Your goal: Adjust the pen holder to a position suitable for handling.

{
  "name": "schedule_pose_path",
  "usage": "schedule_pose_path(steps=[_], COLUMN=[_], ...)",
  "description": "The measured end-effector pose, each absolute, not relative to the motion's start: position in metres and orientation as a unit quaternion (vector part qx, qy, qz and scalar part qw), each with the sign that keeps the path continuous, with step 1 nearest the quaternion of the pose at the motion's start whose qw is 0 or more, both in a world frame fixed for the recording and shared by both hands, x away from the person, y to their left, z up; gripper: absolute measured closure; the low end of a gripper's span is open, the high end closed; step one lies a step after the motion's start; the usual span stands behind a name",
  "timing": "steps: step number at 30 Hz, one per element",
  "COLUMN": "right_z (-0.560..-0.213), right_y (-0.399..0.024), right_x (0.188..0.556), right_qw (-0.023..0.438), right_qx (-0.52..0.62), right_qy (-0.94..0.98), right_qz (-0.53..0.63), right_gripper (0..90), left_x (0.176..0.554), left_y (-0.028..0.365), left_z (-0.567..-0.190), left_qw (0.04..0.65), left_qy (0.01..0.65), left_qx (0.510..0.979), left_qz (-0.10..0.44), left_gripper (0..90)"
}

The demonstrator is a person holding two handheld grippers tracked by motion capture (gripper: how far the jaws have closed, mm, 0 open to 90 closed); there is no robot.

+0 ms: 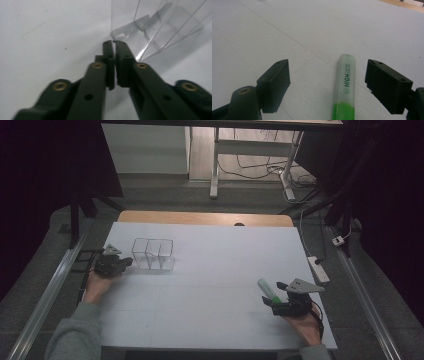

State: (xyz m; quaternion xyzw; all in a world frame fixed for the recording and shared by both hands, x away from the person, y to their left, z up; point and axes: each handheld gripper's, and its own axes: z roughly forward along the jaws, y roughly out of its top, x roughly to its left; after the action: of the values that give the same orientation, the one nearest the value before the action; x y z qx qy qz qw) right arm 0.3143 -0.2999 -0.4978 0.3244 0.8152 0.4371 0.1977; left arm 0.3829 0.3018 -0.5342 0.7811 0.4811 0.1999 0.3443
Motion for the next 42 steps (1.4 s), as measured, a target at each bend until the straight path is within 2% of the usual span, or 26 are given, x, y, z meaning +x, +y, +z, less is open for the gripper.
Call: schedule_pose_path(steps=[26, 42], right_z=[-0.494, -0.496], right_y=[-0.303, -0.303], right_x=[0.309, 0.31], right_qw=[0.215, 0.213], right_qx=[0.333, 0.334], right_qy=[0.81, 0.813], right_qz=[0.432, 0.427], right_gripper=[19.8, 19.9], left_x=[0.394, 0.398], left_y=[0.294, 0.272], left_z=[-0.527, -0.523], left_qw=[0.365, 0.367], left_qy=[0.469, 0.447], left_qx=[0.778, 0.794], left_qz=[0.203, 0.189], left_gripper=[89.3, 89.2])
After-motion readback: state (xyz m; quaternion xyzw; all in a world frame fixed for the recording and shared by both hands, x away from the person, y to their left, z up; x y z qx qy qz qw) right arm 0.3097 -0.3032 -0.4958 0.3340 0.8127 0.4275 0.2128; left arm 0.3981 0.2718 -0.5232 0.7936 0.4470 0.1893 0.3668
